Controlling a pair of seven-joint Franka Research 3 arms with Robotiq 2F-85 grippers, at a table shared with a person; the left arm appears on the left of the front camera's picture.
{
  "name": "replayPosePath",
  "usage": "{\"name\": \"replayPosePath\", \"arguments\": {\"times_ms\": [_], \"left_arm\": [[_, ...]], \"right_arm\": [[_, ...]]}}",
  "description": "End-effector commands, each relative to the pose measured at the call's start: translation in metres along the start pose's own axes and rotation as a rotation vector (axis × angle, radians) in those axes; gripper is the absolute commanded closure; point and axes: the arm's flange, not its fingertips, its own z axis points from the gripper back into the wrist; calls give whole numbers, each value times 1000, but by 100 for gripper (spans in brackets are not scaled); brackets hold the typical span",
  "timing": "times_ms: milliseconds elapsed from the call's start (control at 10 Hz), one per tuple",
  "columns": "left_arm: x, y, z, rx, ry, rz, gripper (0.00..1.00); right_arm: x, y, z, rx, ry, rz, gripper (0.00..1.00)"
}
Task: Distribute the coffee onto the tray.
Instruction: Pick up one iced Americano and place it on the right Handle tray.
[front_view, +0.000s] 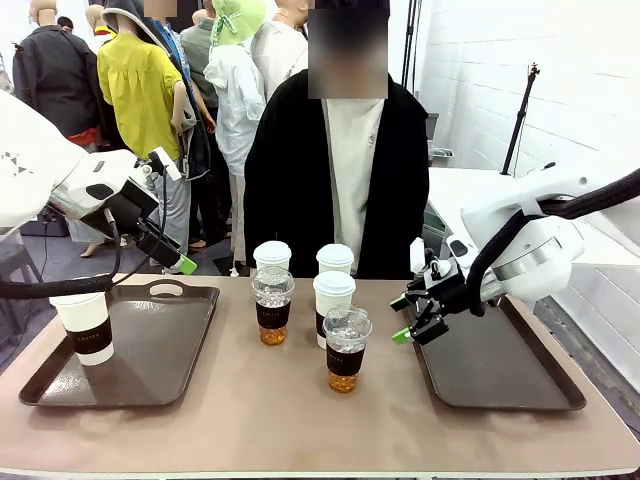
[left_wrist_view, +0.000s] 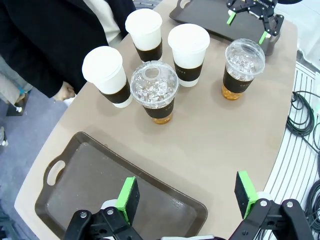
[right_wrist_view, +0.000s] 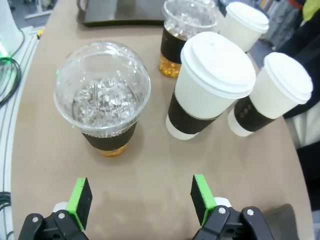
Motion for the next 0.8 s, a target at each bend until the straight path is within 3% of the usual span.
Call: {"name": "replayPosePath", "arguments": {"times_ms": [0, 700], "left_arm": [[-1, 2, 0, -16, -9, 0, 0], [-1, 2, 0, -16, -9, 0, 0]], "right_arm": [[-11, -10, -9, 58, -82, 30, 0], [-45, -19, -39, 29, -282, 46, 0]]}}
